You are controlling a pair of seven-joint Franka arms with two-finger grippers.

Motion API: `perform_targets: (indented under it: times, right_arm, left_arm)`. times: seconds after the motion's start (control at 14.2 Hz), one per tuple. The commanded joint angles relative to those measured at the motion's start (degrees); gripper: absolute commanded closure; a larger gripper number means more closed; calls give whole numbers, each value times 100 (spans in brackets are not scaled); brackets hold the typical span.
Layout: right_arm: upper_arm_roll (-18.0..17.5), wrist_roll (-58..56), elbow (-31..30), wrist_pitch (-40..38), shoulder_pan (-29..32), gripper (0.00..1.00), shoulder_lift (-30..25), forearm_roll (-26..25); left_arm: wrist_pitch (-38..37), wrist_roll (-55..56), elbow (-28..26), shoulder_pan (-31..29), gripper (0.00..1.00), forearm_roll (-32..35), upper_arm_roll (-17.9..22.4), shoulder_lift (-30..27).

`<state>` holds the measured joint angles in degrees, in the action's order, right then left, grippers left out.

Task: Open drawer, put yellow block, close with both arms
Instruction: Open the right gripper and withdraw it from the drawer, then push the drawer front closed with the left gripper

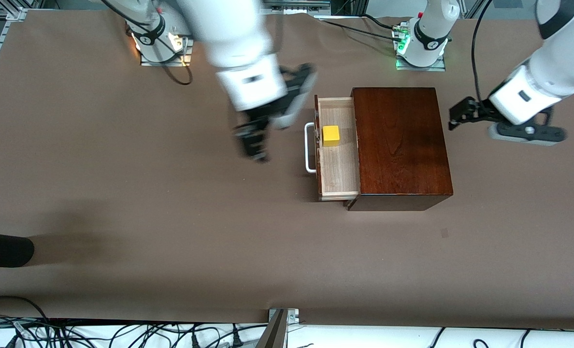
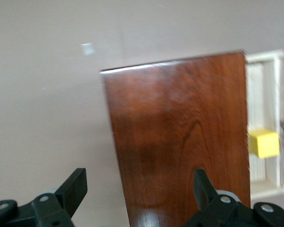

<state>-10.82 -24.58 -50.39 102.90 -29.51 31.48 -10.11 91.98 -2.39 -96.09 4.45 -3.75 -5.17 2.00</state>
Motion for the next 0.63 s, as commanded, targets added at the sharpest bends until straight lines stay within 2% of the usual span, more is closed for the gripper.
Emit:
perform_targets:
  times: [0.0, 0.07, 0.21, 0.28, 0.35, 0.49, 0.56]
  right_arm:
    - [-34, 41, -321, -478, 916, 0, -580, 376]
    - [88, 85, -661, -655, 1260, 0, -930, 796]
    - [552, 112, -1758, -674, 1683, 0, -1703, 1509]
    - [781, 138, -2120, -735, 1754, 0, -2003, 1573]
    - [966, 234, -2481, -762, 1790, 0, -2258, 1574]
    - [1179, 803, -3157, -788, 1974, 0, -2707, 1539]
    - [1214, 954, -3552, -763, 2010, 0, -2979, 1513]
  left_arm:
    - [-84, -1469, 143, 388, 0, -179, -2, 344]
    - [-92, -1980, 143, 572, 0, -318, -19, 423]
    - [-180, -2240, 143, 985, 0, -905, -28, 599]
    - [-206, -2231, 186, 1344, 0, -1291, -19, 713]
    - [-198, -2214, 622, 1687, 0, -1652, -19, 1062]
    - [-486, -2309, 1493, 2068, 0, -1778, -19, 1897]
    - [-462, -2432, 1635, 2147, 0, -1779, -80, 2161]
